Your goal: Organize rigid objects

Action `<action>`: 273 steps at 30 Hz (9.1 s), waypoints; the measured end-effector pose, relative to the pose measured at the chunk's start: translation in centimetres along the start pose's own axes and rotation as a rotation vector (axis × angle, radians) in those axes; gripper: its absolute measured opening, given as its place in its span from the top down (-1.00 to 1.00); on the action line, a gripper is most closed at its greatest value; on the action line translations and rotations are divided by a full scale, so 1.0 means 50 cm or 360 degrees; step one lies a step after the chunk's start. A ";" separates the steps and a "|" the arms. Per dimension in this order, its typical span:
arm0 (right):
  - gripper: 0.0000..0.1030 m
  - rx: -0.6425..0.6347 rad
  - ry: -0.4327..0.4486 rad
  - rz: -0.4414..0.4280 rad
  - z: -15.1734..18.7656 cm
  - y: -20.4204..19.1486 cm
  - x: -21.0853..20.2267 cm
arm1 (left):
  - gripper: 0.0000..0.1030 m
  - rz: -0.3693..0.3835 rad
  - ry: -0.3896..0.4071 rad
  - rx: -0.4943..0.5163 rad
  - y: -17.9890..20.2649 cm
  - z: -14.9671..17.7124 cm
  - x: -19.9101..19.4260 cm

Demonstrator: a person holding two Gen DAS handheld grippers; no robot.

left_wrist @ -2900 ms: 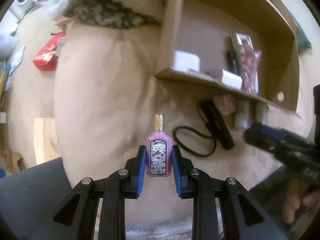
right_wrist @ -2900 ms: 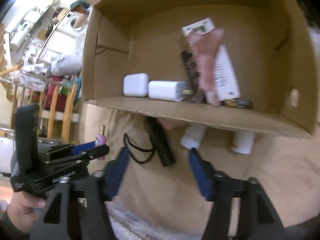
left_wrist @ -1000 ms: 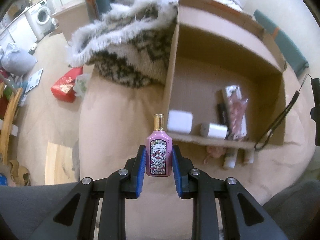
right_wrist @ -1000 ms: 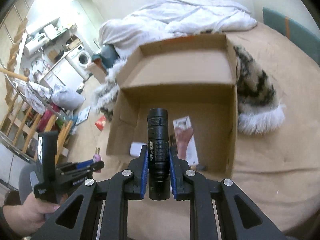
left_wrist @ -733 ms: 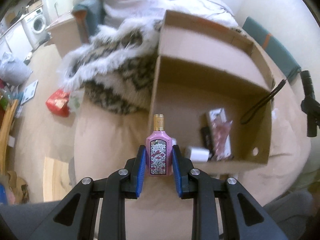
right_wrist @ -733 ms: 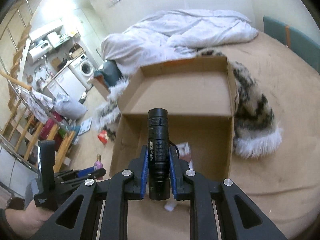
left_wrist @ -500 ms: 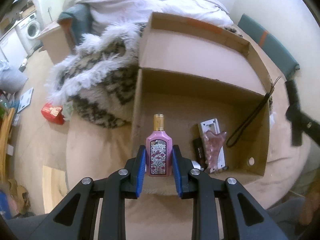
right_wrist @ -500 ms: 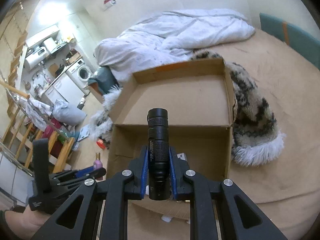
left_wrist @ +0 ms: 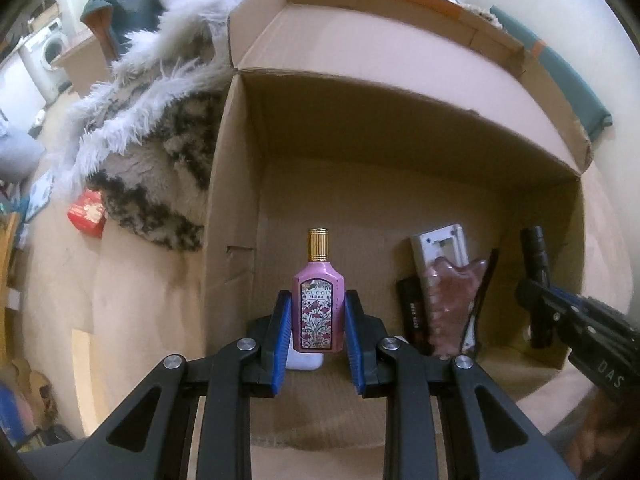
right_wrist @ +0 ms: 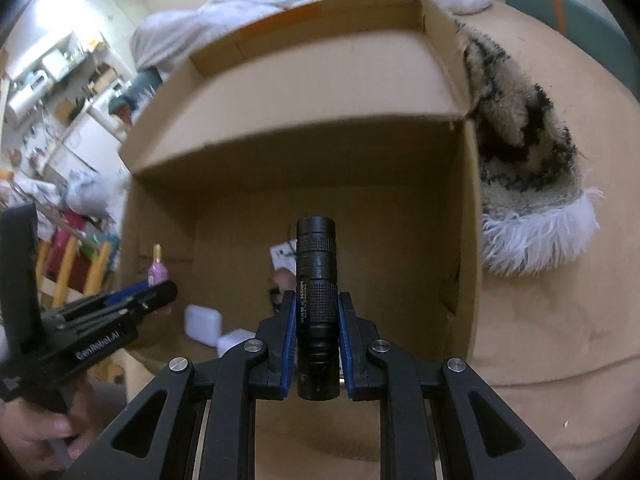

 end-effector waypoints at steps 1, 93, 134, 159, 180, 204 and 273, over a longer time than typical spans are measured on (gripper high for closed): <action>0.61 -0.0006 -0.0017 0.0004 0.001 -0.002 0.007 | 0.56 -0.0012 0.0006 0.0013 0.001 0.001 0.002; -0.69 0.0153 0.0087 -0.0117 0.144 0.031 -0.135 | -0.18 -0.0135 0.0082 -0.0121 -0.072 0.168 -0.148; 0.45 0.0203 -0.0374 0.0057 0.211 0.054 0.017 | -0.27 -0.0032 -0.0321 -0.0237 0.102 0.160 0.138; 0.45 0.0200 -0.0380 0.0024 0.208 0.063 0.019 | 0.08 -0.0212 -0.0321 -0.0130 0.049 0.186 0.141; 0.45 0.0063 -0.0278 -0.0050 0.208 0.003 -0.042 | 0.09 -0.0282 -0.0256 -0.0169 -0.106 0.233 -0.022; 0.45 -0.0068 0.0189 -0.0105 -0.022 -0.056 -0.165 | 0.09 -0.0149 0.0253 -0.0051 -0.014 -0.016 -0.186; -0.91 -0.0024 0.0133 -0.0145 -0.081 -0.054 0.029 | -0.33 -0.0057 0.0203 0.0065 0.030 -0.039 -0.026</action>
Point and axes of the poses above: each gripper's, at about its wrist camera, not at the fingertips, and x roughly the way its jaws point, y to its right, z to its underside, the point moved 4 cm from there along x, roughly the way its jaws point, and after that the axes turned 1 degree about z, right-handed, at the moved point
